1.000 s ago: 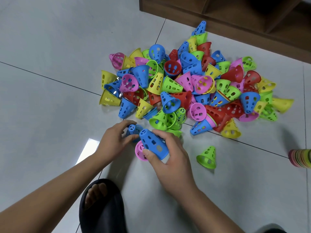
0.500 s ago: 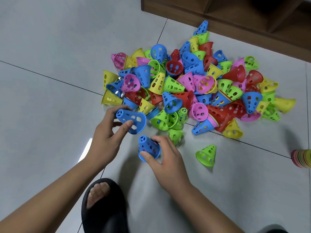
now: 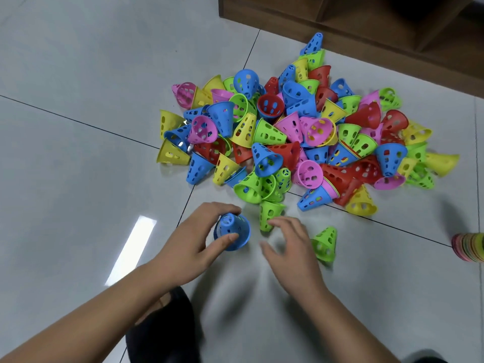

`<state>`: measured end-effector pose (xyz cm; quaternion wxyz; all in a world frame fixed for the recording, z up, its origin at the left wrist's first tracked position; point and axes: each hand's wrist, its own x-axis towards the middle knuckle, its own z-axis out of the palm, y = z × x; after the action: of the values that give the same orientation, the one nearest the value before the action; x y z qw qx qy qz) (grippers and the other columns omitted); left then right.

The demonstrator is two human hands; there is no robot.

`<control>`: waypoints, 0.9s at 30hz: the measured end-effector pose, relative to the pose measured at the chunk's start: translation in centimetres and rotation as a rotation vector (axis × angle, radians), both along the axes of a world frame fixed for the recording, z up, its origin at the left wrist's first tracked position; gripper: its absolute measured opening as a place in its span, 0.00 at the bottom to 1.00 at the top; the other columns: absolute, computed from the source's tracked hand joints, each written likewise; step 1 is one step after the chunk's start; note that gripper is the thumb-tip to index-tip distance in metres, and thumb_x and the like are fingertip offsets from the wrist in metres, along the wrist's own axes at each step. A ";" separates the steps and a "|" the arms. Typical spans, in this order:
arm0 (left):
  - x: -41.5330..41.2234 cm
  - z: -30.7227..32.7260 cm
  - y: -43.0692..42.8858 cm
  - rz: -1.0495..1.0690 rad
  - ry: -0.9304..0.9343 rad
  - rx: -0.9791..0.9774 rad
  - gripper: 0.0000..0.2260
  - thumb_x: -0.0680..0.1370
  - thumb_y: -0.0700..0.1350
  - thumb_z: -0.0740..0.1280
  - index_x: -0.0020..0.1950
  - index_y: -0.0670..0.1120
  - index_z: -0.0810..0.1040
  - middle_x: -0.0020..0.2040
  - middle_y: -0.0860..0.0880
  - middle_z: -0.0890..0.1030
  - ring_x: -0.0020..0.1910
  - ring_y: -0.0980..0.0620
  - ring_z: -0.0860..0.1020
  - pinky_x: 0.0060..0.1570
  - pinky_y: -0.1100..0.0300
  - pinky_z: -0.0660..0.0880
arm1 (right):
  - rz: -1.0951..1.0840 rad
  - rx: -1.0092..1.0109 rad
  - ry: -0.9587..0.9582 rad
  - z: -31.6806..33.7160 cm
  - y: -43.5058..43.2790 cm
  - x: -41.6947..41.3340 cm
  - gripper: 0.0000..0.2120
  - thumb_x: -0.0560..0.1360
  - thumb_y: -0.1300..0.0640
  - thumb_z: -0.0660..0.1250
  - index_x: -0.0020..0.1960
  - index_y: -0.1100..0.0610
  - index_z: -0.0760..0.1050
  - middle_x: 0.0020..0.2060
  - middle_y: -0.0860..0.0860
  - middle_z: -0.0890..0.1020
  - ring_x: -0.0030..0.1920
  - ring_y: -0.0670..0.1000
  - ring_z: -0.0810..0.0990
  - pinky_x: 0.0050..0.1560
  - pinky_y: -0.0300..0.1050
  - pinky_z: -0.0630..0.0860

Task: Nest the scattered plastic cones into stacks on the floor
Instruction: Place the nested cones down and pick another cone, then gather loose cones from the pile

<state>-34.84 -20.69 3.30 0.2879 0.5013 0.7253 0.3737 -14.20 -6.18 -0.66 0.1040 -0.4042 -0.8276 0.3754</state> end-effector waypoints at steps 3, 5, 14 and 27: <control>0.4 -1.3 -0.2 -0.076 0.050 -0.018 0.18 0.84 0.49 0.70 0.74 0.55 0.74 0.68 0.62 0.76 0.68 0.56 0.77 0.66 0.51 0.76 | -0.183 0.174 -0.084 -0.6 2.2 2.5 0.19 0.72 0.60 0.78 0.61 0.50 0.80 0.62 0.47 0.78 0.65 0.54 0.76 0.68 0.54 0.72; 0.4 -2.2 -0.2 -0.118 0.078 0.000 0.18 0.84 0.48 0.71 0.74 0.54 0.75 0.68 0.61 0.76 0.68 0.57 0.76 0.66 0.50 0.76 | -0.316 0.221 -0.194 -1.0 3.4 4.2 0.17 0.74 0.58 0.77 0.61 0.50 0.80 0.65 0.50 0.77 0.68 0.57 0.73 0.68 0.57 0.69; 0.4 -3.4 2.5 -0.064 0.120 0.048 0.18 0.85 0.51 0.69 0.75 0.54 0.73 0.71 0.58 0.78 0.68 0.54 0.77 0.67 0.54 0.75 | -0.551 -0.090 -0.388 -3.8 4.1 7.2 0.28 0.76 0.47 0.73 0.72 0.53 0.69 0.67 0.60 0.72 0.66 0.64 0.72 0.67 0.60 0.71; -7.8 -4.9 4.6 0.298 0.201 -0.026 0.17 0.82 0.53 0.72 0.70 0.52 0.77 0.64 0.55 0.79 0.61 0.56 0.78 0.59 0.52 0.79 | -0.481 -0.231 0.081 2.3 1.8 0.5 0.22 0.75 0.54 0.77 0.65 0.42 0.74 0.58 0.44 0.81 0.57 0.45 0.81 0.60 0.49 0.78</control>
<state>-42.69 -16.06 -1.63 0.1619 0.4196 0.8213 0.3510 -13.70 -4.41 1.63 0.1763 -0.5831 -0.6545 0.4479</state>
